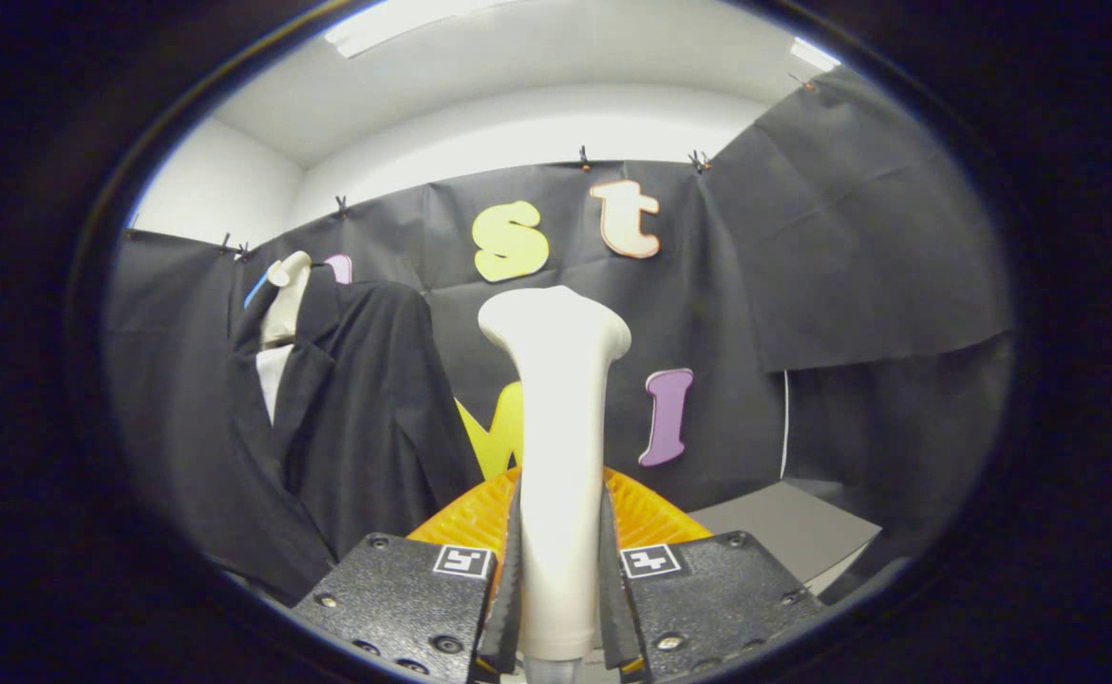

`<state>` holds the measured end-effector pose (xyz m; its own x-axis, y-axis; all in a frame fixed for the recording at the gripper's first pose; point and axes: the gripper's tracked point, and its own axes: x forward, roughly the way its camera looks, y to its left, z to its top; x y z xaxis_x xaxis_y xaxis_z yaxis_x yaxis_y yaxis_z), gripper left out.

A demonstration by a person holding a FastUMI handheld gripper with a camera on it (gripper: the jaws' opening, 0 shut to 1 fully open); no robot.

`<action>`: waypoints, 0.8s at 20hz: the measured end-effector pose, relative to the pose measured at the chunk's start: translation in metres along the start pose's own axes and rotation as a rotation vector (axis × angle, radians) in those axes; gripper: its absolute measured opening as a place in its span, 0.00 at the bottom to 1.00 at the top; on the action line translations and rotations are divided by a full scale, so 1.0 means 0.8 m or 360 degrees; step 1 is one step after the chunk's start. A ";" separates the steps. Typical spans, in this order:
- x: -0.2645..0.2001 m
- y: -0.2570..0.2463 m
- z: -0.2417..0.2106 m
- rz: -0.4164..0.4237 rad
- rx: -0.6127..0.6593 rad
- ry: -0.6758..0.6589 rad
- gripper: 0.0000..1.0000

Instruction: Iron the clothes twice with a garment steamer, once on the left side and once on the right side.

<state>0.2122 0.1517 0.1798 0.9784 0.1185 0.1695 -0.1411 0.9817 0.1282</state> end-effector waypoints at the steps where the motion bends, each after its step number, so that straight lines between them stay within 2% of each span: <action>1: 0.000 0.015 0.013 -0.0003 -0.0020 -0.0032 0.36; 7: 0.005 0.115 0.061 0.0030 -0.0085 -0.0157 0.36; 16: 0.032 0.229 0.054 0.0138 -0.0119 -0.0133 0.36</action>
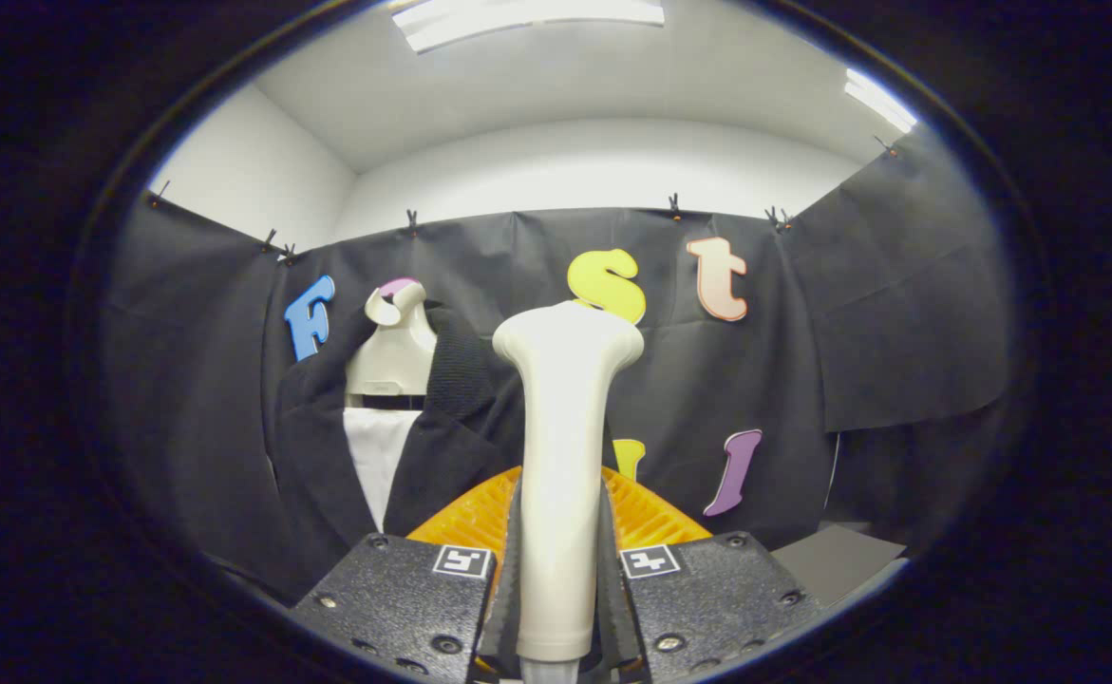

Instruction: Iron the clothes twice with a garment steamer, once on the left side and once on the right side.

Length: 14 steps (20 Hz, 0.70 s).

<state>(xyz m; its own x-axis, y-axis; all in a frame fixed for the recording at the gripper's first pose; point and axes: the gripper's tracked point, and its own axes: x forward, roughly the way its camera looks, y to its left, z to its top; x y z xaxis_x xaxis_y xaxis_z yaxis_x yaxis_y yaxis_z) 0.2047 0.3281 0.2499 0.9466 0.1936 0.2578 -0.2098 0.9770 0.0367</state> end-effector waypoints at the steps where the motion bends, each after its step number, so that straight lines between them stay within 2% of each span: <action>1: 0.001 0.009 0.000 0.0010 -0.0011 0.0002 0.36; 5: 0.006 0.032 -0.009 0.0036 -0.0040 0.0021 0.36; 14: 0.008 0.029 -0.052 0.0016 -0.0070 0.0133 0.36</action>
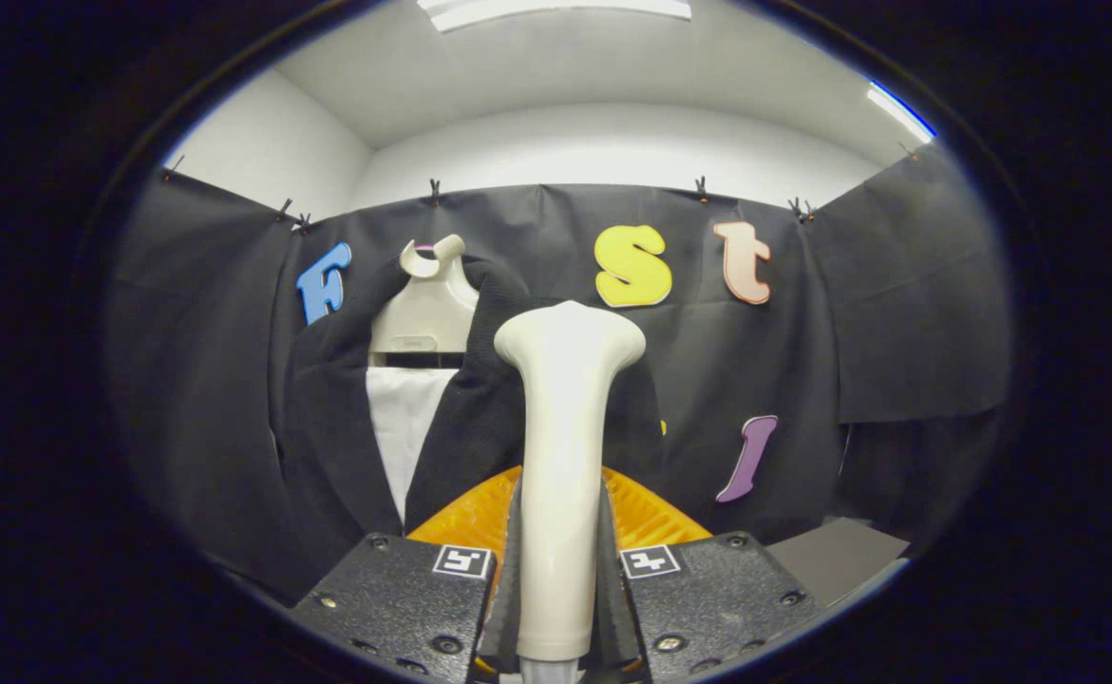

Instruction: Iron the clothes twice with a garment steamer, once on the left side and once on the right side.

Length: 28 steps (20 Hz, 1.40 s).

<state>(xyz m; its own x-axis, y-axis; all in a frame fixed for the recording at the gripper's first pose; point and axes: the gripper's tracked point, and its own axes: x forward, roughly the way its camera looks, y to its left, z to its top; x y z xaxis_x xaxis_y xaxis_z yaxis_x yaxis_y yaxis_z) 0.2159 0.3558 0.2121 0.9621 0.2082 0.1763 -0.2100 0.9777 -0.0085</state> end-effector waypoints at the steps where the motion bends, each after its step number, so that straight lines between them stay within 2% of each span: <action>1: -0.001 0.000 -0.005 0.0004 0.0002 0.0014 0.36; 12: -0.021 -0.002 -0.065 0.0058 0.0006 0.0154 0.36; 28: -0.050 0.005 -0.182 0.0053 -0.0217 0.0338 0.36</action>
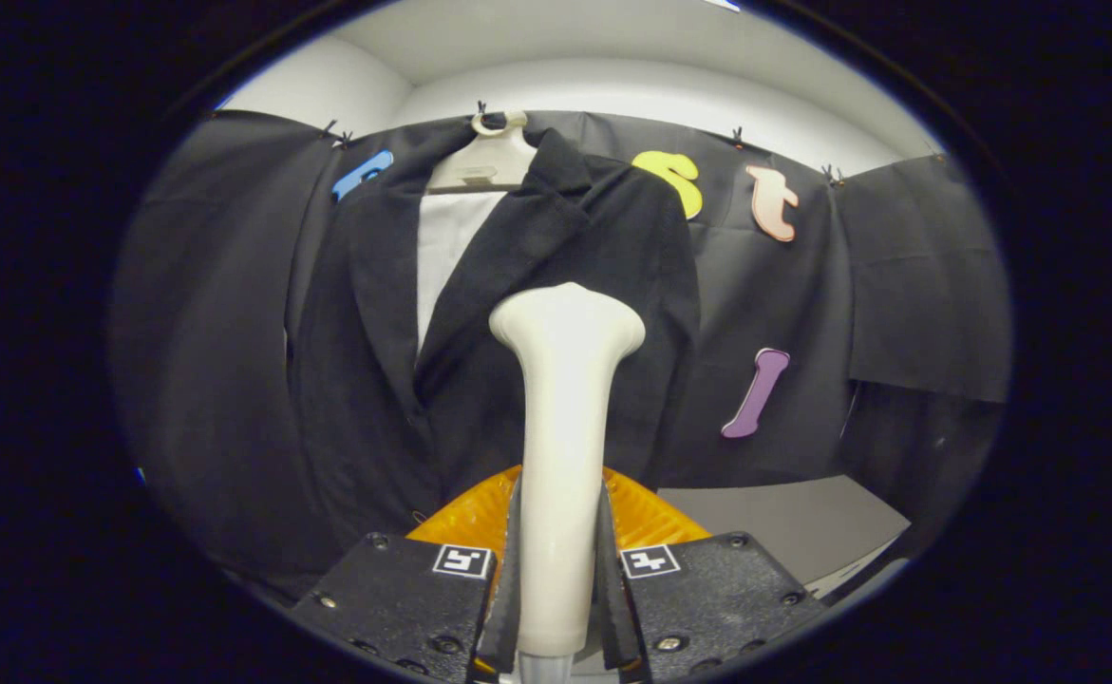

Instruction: Iron the clothes twice with a garment steamer, once on the left side and once on the right side.

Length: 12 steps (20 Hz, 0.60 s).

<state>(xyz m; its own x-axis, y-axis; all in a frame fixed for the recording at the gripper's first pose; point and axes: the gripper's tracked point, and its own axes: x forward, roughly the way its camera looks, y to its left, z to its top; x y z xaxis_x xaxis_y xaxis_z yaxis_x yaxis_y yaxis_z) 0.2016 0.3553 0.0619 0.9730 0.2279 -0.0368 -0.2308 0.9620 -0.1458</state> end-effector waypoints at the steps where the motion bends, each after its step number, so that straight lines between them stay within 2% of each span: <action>1: 0.000 0.001 -0.009 0.0003 -0.0010 0.0015 0.36; 12: -0.010 0.008 -0.101 -0.0010 -0.0082 0.0179 0.36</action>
<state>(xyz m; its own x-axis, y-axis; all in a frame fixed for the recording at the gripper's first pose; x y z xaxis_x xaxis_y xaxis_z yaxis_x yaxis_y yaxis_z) 0.1923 0.3472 -0.0185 0.9686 0.2011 -0.1461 -0.2276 0.9536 -0.1969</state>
